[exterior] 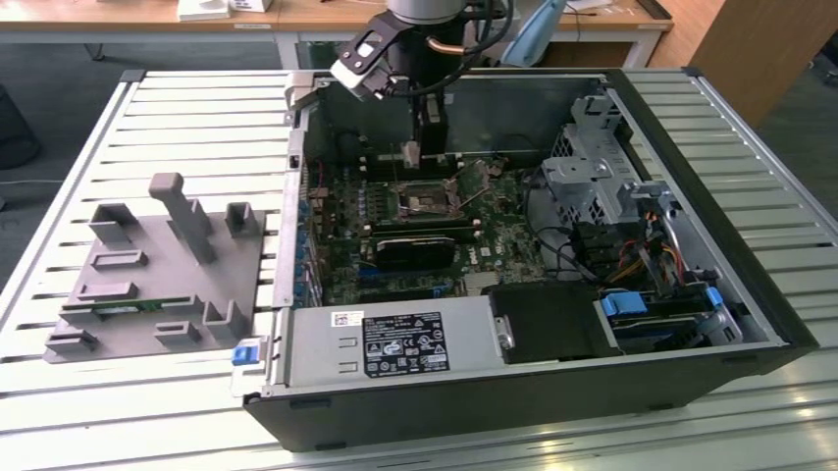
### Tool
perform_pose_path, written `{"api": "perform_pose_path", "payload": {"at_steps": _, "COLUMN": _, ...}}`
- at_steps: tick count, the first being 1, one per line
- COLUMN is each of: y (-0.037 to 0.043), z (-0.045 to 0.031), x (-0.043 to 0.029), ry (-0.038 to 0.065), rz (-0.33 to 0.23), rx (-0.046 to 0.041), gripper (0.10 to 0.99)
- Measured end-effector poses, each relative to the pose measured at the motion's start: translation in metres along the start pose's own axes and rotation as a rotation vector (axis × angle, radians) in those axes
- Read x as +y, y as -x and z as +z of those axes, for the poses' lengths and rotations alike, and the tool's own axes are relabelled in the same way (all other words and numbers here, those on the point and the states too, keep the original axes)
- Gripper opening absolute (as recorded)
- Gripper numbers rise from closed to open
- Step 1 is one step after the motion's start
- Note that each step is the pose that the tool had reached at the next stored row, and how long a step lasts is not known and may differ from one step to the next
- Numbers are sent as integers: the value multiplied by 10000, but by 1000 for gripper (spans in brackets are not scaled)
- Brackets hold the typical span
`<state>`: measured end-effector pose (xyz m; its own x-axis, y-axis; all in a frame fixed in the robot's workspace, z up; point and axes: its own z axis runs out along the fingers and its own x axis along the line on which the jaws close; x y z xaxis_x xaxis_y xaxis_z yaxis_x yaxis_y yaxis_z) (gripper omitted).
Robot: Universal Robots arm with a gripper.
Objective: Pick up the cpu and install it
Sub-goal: 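Place the cpu into insertion slot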
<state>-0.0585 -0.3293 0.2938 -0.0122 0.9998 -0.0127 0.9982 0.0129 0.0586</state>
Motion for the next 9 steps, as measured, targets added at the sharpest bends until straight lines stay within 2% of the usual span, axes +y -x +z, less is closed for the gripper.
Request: {"api": "perform_pose_path", "payload": {"at_steps": 9, "y": -26, "z": 145, "x": 16, "ry": -10, "rz": 0, "rx": 1, "gripper": 541}}
